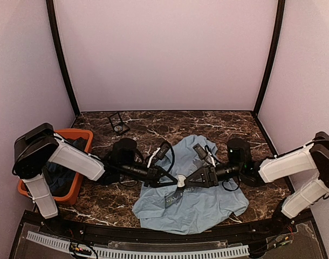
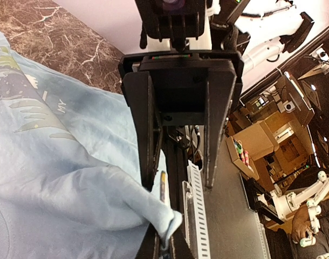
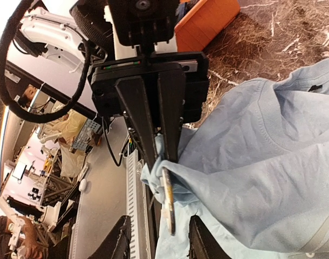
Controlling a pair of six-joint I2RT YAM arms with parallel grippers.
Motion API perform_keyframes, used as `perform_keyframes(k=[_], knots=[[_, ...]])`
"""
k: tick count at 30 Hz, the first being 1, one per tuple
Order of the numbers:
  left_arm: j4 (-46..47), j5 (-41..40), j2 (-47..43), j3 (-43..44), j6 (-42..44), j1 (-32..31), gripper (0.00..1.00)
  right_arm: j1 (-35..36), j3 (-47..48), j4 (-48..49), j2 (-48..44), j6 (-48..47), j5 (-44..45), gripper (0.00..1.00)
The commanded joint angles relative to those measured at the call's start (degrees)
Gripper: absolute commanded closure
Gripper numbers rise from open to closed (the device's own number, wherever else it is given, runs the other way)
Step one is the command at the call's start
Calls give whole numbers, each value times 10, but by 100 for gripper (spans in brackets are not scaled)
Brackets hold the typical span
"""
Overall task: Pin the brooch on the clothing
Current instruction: Pin the brooch to the flattened clothing.
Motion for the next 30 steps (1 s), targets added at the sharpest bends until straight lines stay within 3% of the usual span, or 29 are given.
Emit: perform_keyframes(k=[1,5,11,16,21,24,26,27,30], knots=[[101,-23,-28,-23,-54,0,99,-4,-47,190,18,58,54,67],[130,-26,-28,-29,-72,-2,99,-4,-64,263,40,83,57,74],[131,-27,-27,-26,-73,-13,99,-4,-66,325,58,112,51,75],[121,-34,-31,-31,-66,-14,99,-5,-69,317,46,110,52,80],[123,-46,-35,-41,-62,-14,99,-5,-63,289,40,99,46,100],[126,-48,-33,-40,-65,-14,99,-5,-61,286,46,100,41,100],[122,-44,-30,-36,-67,-14,92,-5,-59,279,51,104,37,100],[118,-38,-29,-32,-67,-14,81,-5,-55,268,54,104,32,100],[103,-16,-30,-28,-61,-14,64,-5,-40,232,59,104,13,100]])
